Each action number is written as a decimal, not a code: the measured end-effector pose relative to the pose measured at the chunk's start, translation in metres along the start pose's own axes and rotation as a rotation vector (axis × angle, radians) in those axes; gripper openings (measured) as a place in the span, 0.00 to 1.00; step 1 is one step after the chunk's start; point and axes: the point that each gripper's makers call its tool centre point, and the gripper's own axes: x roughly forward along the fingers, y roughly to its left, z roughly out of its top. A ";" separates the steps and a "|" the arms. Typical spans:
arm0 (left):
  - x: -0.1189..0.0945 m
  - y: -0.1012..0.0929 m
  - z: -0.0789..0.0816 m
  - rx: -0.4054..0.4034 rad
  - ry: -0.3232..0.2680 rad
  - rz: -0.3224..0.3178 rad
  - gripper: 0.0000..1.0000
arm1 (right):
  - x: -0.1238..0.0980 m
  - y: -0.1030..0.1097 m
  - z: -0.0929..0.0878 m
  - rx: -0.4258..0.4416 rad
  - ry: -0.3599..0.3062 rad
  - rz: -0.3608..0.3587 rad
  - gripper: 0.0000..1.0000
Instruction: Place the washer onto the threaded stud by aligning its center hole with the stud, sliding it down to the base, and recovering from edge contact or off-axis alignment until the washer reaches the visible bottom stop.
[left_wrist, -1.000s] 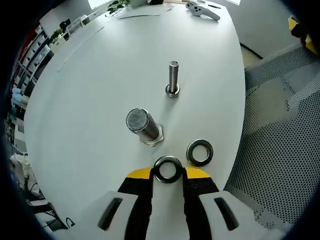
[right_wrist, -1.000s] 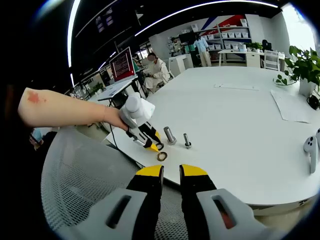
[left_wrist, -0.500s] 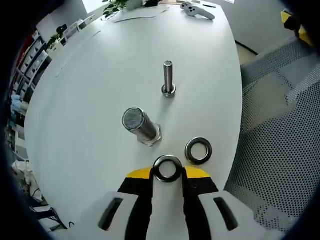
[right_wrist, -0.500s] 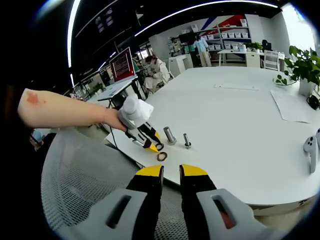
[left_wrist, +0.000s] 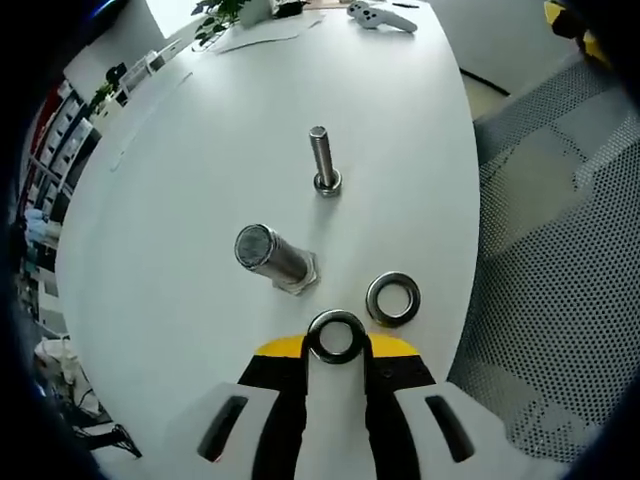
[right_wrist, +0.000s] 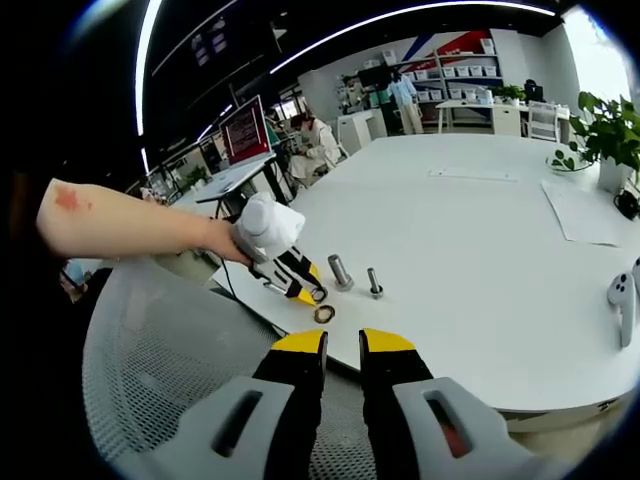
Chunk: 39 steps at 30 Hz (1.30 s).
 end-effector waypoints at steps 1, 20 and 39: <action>-0.002 0.001 0.001 0.000 -0.003 0.002 0.19 | 0.000 0.000 0.000 0.000 0.001 0.001 0.16; -0.058 0.007 0.030 0.001 -0.099 0.047 0.19 | 0.000 0.002 0.000 -0.003 0.005 0.009 0.16; -0.103 0.031 0.055 -0.090 -0.236 0.115 0.19 | 0.000 0.001 -0.001 0.000 0.003 0.008 0.16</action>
